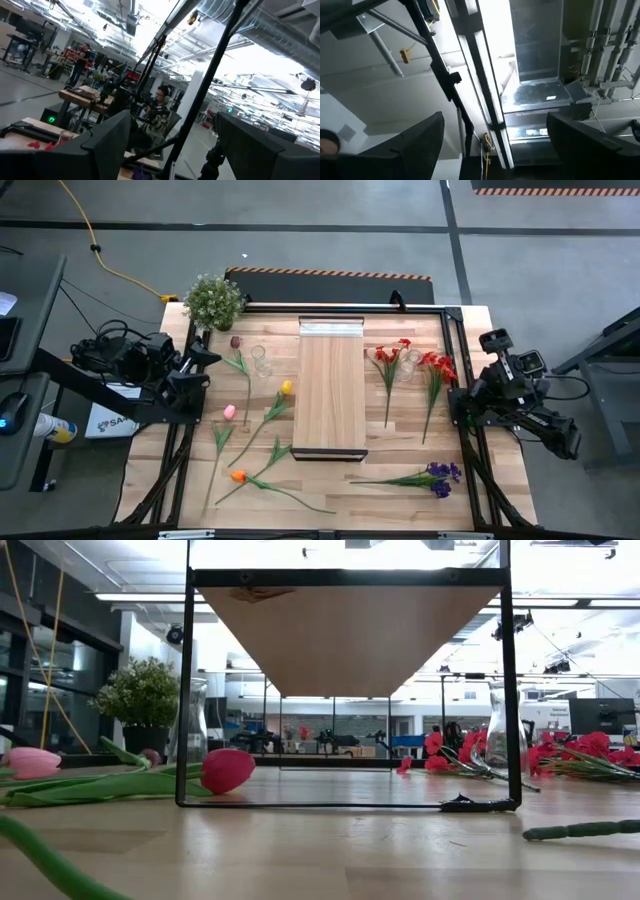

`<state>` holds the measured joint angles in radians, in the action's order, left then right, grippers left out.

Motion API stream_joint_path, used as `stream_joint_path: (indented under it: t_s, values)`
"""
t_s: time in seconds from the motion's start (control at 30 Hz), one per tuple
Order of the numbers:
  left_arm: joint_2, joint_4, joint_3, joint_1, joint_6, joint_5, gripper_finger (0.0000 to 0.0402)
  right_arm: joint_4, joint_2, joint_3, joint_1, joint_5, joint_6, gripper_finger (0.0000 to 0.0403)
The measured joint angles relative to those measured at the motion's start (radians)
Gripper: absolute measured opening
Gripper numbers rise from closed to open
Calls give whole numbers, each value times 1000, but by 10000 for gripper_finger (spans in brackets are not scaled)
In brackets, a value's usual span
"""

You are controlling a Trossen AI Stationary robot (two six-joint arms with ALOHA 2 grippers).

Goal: Pick and place flowers into a vace then onto a shelf
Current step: Put the left red flowers into the right transparent vase

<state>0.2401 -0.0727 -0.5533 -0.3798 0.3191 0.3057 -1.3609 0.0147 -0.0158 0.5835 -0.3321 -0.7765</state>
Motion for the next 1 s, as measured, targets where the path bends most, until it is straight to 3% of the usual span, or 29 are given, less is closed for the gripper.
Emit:
stream_joint_path:
  t_s: [0.3,0.53,0.73,0.87,1.0]
  values:
    - [0,0,0,0,29,1,326,2,0,0,0,171,1,338]
    - [0,0,0,0,56,1,326,3,0,0,0,166,36,339]
    - [0,0,-1,0,86,3,326,68,0,-92,0,62,46,337]
    - [0,-7,-2,0,97,4,326,292,0,-263,0,-47,136,338]
    - [0,-7,-2,0,97,3,326,718,12,-484,0,-103,257,337]
